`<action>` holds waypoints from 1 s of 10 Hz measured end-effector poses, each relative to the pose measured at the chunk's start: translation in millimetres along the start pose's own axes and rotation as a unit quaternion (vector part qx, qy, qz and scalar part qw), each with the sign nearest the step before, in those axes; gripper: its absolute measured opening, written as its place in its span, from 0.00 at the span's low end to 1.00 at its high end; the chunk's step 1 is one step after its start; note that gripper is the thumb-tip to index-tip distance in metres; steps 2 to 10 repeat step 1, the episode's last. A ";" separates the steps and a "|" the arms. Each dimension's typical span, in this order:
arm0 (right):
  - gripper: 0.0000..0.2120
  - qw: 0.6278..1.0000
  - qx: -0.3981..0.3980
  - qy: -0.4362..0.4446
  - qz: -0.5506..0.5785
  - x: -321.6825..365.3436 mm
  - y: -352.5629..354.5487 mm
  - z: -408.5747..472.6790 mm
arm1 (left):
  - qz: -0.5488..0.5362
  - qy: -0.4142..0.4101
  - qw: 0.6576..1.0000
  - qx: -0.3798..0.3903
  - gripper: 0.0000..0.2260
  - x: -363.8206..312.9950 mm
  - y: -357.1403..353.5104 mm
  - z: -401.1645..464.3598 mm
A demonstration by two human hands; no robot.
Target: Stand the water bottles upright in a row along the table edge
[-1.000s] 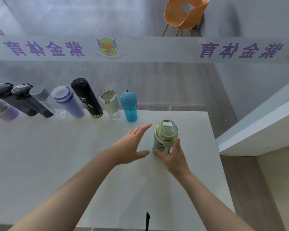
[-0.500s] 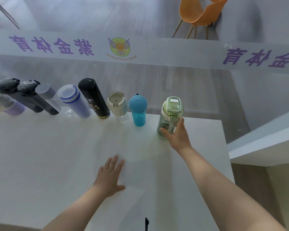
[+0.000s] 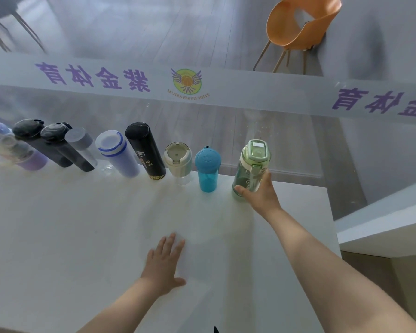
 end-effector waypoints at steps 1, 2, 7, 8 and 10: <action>0.49 1.000 -0.028 0.008 0.010 3.0 20.6 -18.9 | -0.006 -0.010 1.000 -0.005 0.48 -1.4 -3.2 -4.4; 0.49 1.000 -0.028 0.008 0.010 3.0 20.6 -18.9 | -0.006 -0.010 1.000 -0.005 0.48 -1.4 -3.2 -4.4; 0.49 1.000 -0.028 0.008 0.010 3.0 20.6 -18.9 | -0.006 -0.010 1.000 -0.005 0.48 -1.4 -3.2 -4.4; 0.49 1.000 -0.028 0.008 0.010 3.0 20.6 -18.9 | -0.006 -0.010 1.000 -0.005 0.48 -1.4 -3.2 -4.4; 0.49 1.000 -0.028 0.008 0.010 3.0 20.6 -18.9 | -0.006 -0.010 1.000 -0.005 0.48 -1.4 -3.2 -4.4</action>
Point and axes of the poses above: each hand's wrist, its own z-axis towards the middle knuckle, its own y-axis out of the back of the hand, x = y × z, the point moved 10 cm from there along z, towards the middle knuckle, and after that the axes turned 11 degrees about -z, right-handed, at the moved point
